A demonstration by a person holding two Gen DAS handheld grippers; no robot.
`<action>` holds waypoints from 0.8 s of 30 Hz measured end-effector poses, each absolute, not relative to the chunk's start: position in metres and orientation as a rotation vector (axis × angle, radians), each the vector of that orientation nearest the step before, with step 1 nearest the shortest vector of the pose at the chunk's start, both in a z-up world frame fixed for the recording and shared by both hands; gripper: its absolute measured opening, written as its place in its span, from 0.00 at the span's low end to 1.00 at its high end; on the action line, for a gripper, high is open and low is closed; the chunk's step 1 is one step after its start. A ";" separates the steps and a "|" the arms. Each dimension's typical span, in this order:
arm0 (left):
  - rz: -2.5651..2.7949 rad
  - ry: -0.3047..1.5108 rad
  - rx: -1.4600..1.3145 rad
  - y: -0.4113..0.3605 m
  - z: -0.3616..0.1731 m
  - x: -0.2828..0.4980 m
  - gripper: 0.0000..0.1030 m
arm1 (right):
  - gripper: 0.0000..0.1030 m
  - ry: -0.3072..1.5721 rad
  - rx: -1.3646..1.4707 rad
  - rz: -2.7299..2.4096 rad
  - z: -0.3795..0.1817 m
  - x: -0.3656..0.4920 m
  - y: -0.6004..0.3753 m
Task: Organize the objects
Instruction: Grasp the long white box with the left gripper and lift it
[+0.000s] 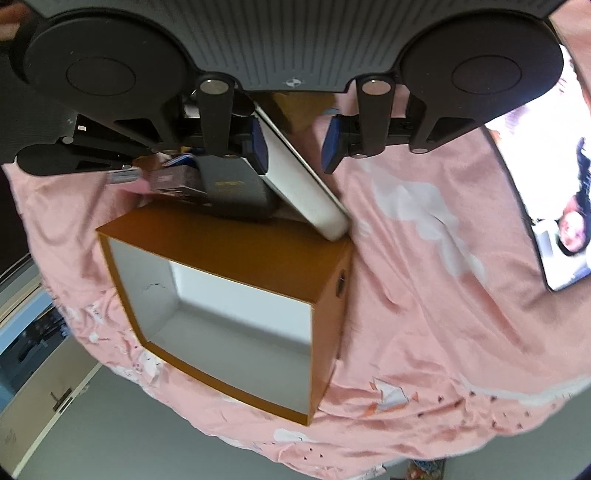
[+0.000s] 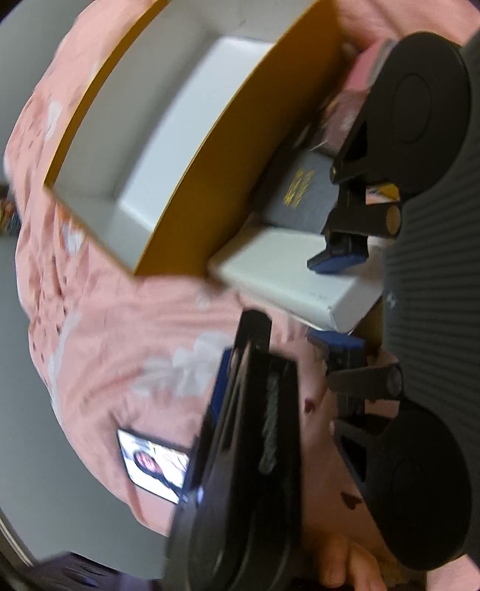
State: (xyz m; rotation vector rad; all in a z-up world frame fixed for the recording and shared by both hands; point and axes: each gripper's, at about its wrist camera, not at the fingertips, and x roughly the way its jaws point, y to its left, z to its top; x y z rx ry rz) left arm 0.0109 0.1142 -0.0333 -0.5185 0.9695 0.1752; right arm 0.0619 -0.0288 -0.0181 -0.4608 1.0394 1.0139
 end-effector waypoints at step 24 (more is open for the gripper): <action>0.259 1.032 -0.801 0.113 -0.060 0.047 0.55 | 0.32 1.069 -0.239 0.935 -0.006 0.112 -0.061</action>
